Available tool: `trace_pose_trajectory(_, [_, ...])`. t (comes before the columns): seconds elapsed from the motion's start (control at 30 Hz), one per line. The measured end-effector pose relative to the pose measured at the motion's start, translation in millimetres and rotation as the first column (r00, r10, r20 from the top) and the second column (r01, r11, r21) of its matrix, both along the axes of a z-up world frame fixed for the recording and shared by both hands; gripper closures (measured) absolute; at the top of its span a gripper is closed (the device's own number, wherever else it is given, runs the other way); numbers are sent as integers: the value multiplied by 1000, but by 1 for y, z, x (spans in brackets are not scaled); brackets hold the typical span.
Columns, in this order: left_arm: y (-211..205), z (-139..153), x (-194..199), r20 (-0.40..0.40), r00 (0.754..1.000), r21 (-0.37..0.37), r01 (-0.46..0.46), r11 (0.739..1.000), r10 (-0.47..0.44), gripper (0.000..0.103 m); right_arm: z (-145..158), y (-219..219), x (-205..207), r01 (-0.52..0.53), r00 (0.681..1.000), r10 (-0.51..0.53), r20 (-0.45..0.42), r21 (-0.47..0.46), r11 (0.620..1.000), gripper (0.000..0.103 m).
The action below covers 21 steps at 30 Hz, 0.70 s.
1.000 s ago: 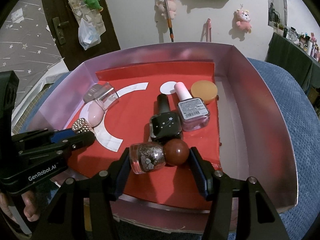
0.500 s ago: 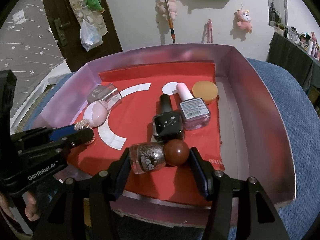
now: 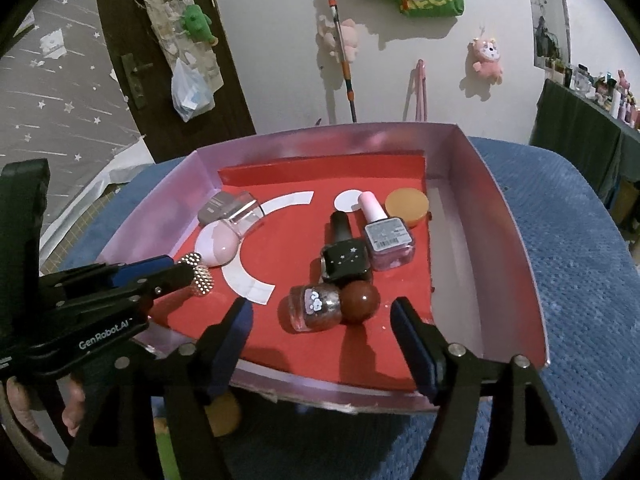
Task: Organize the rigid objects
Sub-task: 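Lower the held items onto the box floor and open both tools, then withdraw both tools from the box toward the frog and sponge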
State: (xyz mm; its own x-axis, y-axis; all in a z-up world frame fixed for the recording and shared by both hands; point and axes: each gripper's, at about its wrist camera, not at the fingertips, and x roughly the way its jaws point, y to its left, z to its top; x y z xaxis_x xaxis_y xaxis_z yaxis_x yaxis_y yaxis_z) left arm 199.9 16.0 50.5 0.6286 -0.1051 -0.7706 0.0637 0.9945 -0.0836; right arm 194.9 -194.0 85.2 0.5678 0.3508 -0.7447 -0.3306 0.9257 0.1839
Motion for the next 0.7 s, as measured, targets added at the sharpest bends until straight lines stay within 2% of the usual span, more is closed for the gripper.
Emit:
trace_pose_trajectory(0.07, [2, 2, -4, 13, 1000, -7, -4, 1000, 4, 33, 4, -2, -3, 2, 1000, -2, 8, 8, 1000, 27])
trace_pose_trajectory(0.13, [0, 7, -9, 35, 999, -21, 14, 1000, -13, 33, 6, -3, -6, 3, 1000, -3, 16, 11, 1000, 23])
trace_pose_trajectory(0.3, [-5, 15, -19, 69, 998, 29, 10, 1000, -12, 32, 12, -5, -14, 3, 999, -4, 33, 26, 1000, 22])
trace_pose_trajectory(0.5, [1, 23, -29, 92, 996, 14, -2, 1000, 1, 18, 20, -9, -25, 1, 998, -3, 56, 43, 999, 14])
trace_pose_trajectory(0.57, [3, 25, -31, 99, 995, 14, -9, 1000, 7, 8, 22, -10, -28, -1, 998, -2, 63, 48, 999, 10])
trace_pose_trajectory(0.7, [6, 27, -39, 113, 994, 9, -17, 1000, 16, 5, 27, -10, -36, -11, 997, 6, 81, 62, 998, 4])
